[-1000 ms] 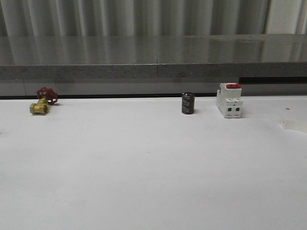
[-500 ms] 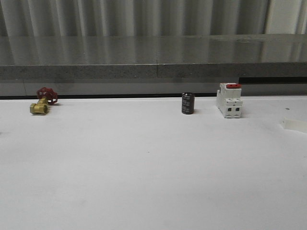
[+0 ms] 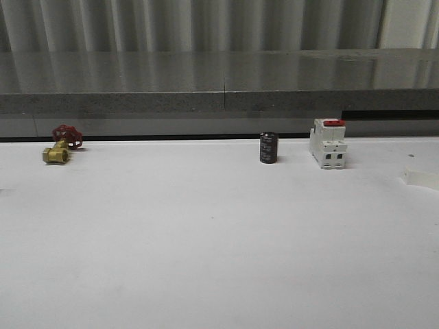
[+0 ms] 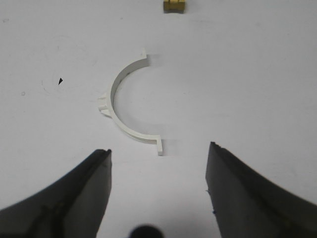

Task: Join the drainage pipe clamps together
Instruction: 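Grasp the white semicircular clamp half with the left gripper and lift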

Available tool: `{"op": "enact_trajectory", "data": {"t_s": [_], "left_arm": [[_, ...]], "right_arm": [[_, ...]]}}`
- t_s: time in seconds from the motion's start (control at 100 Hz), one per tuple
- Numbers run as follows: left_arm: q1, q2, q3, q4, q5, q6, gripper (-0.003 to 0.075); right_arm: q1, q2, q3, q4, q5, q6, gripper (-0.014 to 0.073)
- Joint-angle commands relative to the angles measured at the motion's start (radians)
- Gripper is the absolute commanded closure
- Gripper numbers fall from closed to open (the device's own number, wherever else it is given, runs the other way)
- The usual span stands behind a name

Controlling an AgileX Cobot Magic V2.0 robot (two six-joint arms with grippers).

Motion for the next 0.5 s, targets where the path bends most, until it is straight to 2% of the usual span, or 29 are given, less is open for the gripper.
{"op": "enact_trajectory", "data": {"t_s": [0.0, 0.22, 0.49], "left_arm": [[0.030, 0.087, -0.076, 0.010, -0.056, -0.025, 0.0276], [0.128, 0.323, -0.188, -0.008, -0.016, -0.035, 0.0283], [0.146, 0.616, -0.339, -0.011, 0.067, -0.035, 0.0282]], "right_arm": [[-0.008, -0.019, -0.016, -0.001, -0.069, -0.009, 0.0660], [-0.008, -0.019, -0.016, -0.001, -0.069, -0.009, 0.0660], [-0.008, -0.019, -0.016, -0.001, -0.069, -0.009, 0.0660]]}}
